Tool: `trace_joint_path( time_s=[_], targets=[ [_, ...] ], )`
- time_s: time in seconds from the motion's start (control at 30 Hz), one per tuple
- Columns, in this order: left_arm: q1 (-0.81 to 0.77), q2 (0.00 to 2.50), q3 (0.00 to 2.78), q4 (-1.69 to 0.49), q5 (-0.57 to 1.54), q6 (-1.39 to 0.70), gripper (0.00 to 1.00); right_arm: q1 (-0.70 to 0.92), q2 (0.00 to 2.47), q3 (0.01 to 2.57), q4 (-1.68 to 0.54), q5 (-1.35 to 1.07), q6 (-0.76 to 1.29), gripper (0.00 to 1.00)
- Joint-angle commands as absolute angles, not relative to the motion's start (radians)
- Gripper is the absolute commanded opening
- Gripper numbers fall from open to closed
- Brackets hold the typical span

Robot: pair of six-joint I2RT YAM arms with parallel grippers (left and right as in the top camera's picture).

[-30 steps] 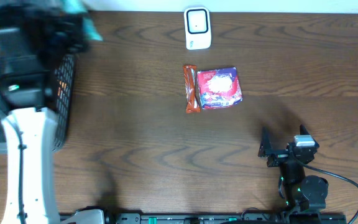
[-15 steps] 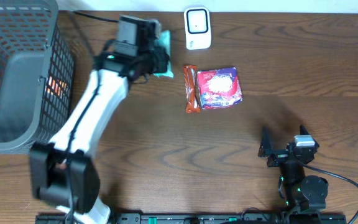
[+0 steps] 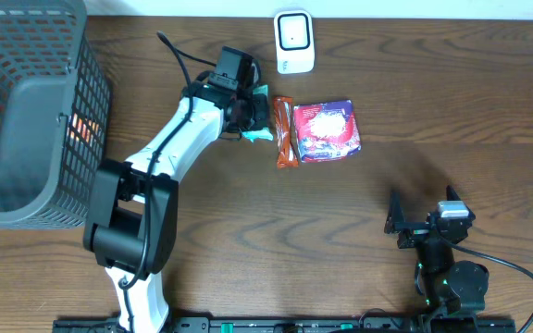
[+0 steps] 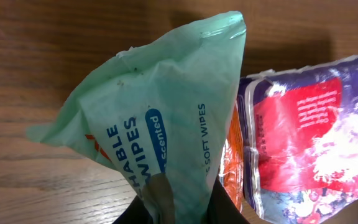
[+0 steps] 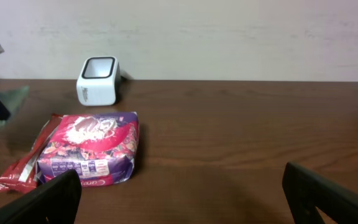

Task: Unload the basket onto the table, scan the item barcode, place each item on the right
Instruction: 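Lift the wipes pack out and carry it toward the scanner, then hold the wipes pack near the scanner, then lower it beside the snack bar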

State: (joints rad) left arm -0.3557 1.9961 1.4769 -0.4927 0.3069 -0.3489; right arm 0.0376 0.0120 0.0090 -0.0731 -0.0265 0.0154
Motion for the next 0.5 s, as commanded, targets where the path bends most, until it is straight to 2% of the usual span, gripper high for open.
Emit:
trace_joint_path(
  time_s=[0.0,0.4,0.47],
  targets=[
    [-0.377,2.021,1.481,-0.492,0.293,-0.372,0.07,0.031,0.007,0.006,-0.075,-0.028,0.029,0.99],
    [-0.399,2.053,1.481,-0.489,0.249,-0.373,0.08,0.031,0.007,0.006,-0.075,-0.028,0.029,0.99],
    [-0.405,2.054,1.481,-0.489,0.249,-0.373,0.14,0.031,0.007,0.006,-0.075,-0.028,0.029,0.99]
  ],
)
